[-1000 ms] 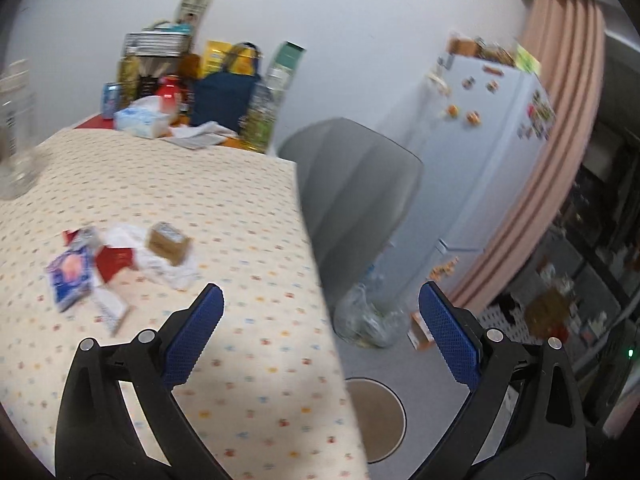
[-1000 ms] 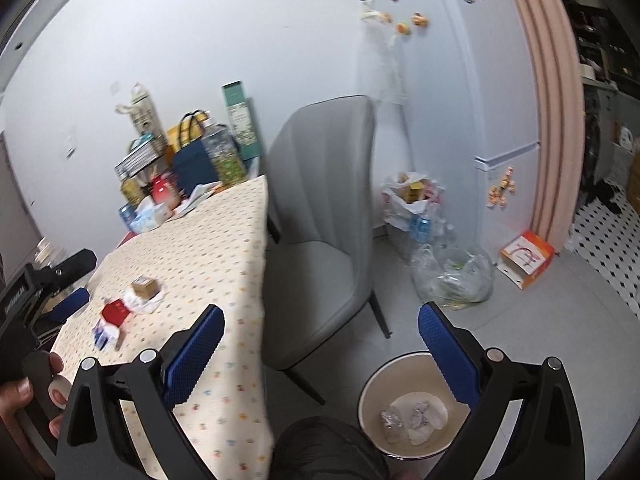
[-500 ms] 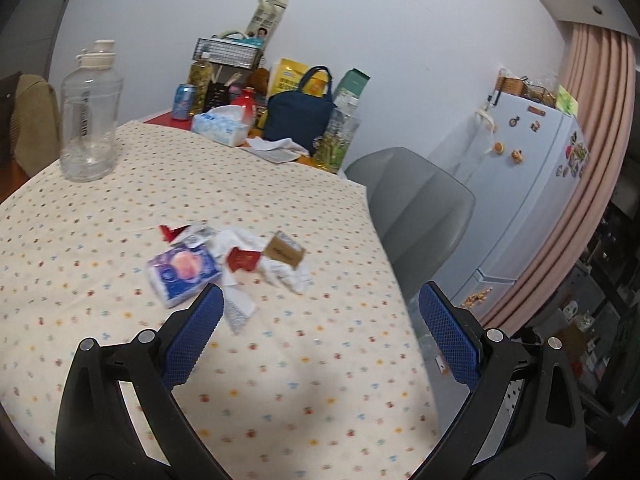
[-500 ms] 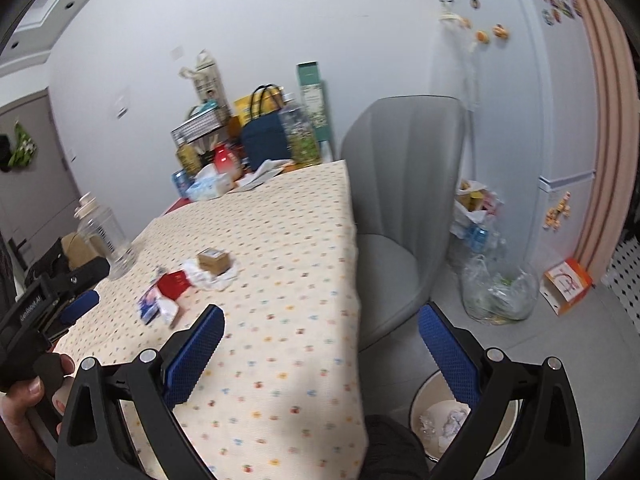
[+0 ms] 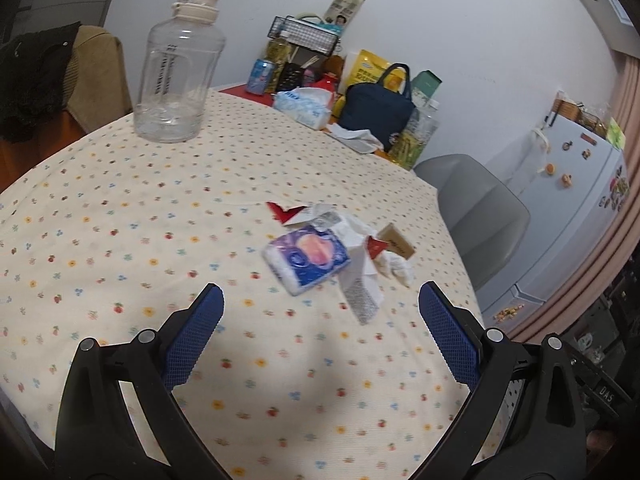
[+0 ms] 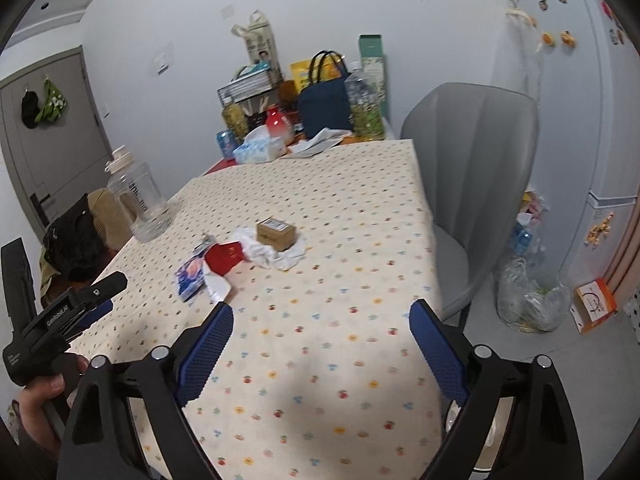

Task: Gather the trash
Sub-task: 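Move both open tools back to the table, then lower both tools toward the blue packet and red wrapper, then grasp the red-and-white paper with the right tool while the left grasps the blue tissue packet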

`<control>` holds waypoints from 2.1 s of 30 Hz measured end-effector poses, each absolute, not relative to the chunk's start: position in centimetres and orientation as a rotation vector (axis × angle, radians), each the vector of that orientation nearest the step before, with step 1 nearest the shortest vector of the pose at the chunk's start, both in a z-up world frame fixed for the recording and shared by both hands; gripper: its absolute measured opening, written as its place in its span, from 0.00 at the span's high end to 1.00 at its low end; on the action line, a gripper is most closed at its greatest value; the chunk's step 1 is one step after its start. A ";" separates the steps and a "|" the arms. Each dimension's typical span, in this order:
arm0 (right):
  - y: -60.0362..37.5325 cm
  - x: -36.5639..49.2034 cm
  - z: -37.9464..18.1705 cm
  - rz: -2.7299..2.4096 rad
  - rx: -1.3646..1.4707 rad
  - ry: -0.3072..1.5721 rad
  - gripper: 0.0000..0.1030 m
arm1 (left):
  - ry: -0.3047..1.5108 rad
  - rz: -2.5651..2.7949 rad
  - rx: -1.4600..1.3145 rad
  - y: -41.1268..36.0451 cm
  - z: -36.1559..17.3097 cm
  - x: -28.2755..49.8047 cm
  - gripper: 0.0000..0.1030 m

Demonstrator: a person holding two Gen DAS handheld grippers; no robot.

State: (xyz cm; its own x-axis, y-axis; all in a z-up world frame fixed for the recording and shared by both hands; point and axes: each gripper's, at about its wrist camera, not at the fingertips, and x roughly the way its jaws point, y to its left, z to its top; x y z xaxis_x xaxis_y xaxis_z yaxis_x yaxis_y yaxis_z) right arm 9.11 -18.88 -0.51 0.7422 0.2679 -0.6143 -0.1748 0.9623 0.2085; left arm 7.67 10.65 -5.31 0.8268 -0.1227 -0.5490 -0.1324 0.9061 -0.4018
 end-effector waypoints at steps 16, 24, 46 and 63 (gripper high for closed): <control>-8.1 14.5 -3.5 0.446 0.007 0.806 0.30 | 0.617 0.139 -0.476 16.8 -6.8 7.1 0.06; -3.8 16.8 -5.3 0.465 -0.053 0.845 0.38 | 0.622 0.169 -0.492 18.4 -7.2 7.1 0.06; -4.1 18.0 -7.0 0.478 -0.060 0.876 0.74 | 0.687 0.121 -0.441 16.4 -7.7 10.7 0.06; -13.8 15.6 -4.1 0.355 0.079 0.821 0.74 | 0.877 0.017 -0.181 8.7 -10.1 18.8 0.06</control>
